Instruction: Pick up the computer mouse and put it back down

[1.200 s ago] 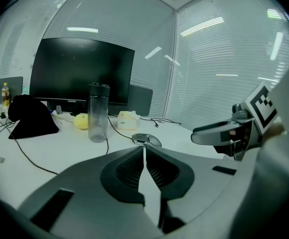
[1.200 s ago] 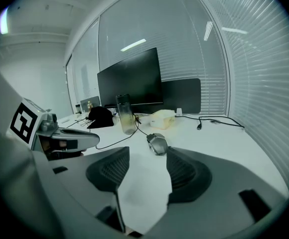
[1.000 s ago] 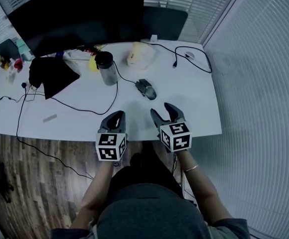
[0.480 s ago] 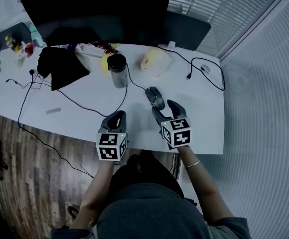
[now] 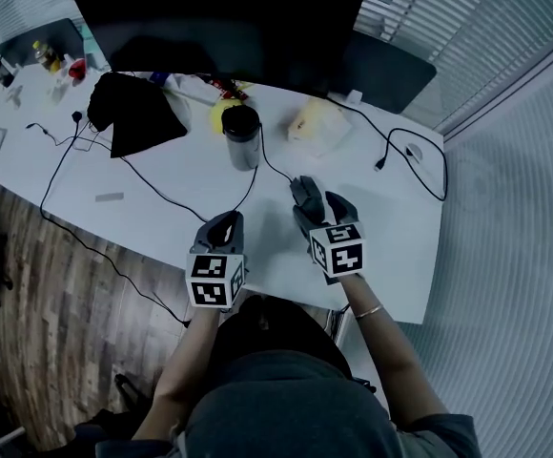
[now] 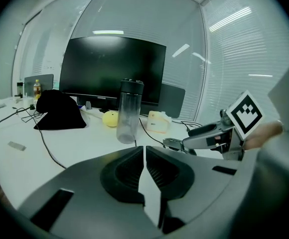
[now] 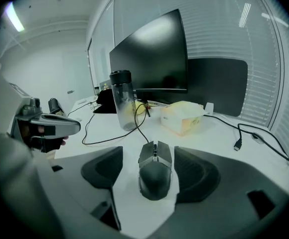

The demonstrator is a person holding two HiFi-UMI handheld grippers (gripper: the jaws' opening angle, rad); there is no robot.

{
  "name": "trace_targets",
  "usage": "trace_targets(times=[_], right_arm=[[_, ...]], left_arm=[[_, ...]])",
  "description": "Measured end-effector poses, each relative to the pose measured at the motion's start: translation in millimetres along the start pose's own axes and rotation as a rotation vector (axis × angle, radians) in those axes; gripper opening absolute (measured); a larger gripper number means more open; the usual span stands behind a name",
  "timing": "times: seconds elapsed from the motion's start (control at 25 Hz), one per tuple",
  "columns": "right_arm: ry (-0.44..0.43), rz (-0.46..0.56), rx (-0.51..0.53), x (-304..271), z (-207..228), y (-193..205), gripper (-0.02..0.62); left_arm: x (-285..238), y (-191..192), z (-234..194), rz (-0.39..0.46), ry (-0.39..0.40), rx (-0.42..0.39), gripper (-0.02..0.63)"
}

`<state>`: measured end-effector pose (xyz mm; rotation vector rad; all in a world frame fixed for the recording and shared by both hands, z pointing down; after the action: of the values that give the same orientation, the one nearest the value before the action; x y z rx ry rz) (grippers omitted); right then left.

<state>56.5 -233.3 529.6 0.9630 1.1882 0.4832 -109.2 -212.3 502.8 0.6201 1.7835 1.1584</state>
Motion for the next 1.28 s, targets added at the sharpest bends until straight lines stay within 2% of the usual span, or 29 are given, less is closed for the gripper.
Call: trace_targets(times=[0.32, 0.48, 1.28], right_arm=[[-0.03, -0.065, 0.017, -27.1, 4.0, 12.5, 0.338], [-0.018, -0.088, 0.018, -37.1, 8.0, 16.7, 0.347], [-0.003, -0.153, 0.032, -58.9, 10.1, 30.9, 0.326]], left_arm=[[5.2, 4.8, -12.3, -0.007, -0.077, 0.029, 0.032], [5.9, 8.0, -18.4, -0.013, -0.105, 0.041, 0.032], [7.6, 15.7, -26.2, -0.033, -0.148, 0.069, 0.032]])
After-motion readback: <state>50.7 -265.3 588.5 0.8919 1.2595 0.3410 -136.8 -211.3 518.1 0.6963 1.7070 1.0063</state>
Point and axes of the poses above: the fingertips, and each gripper's own axes: x backward along the fingers, z to its right, y out of its underside, the point moved 1 cm from there along x, backward along the fingers, and after that the axes turned 3 degrees about z, right-handed, at the moved point
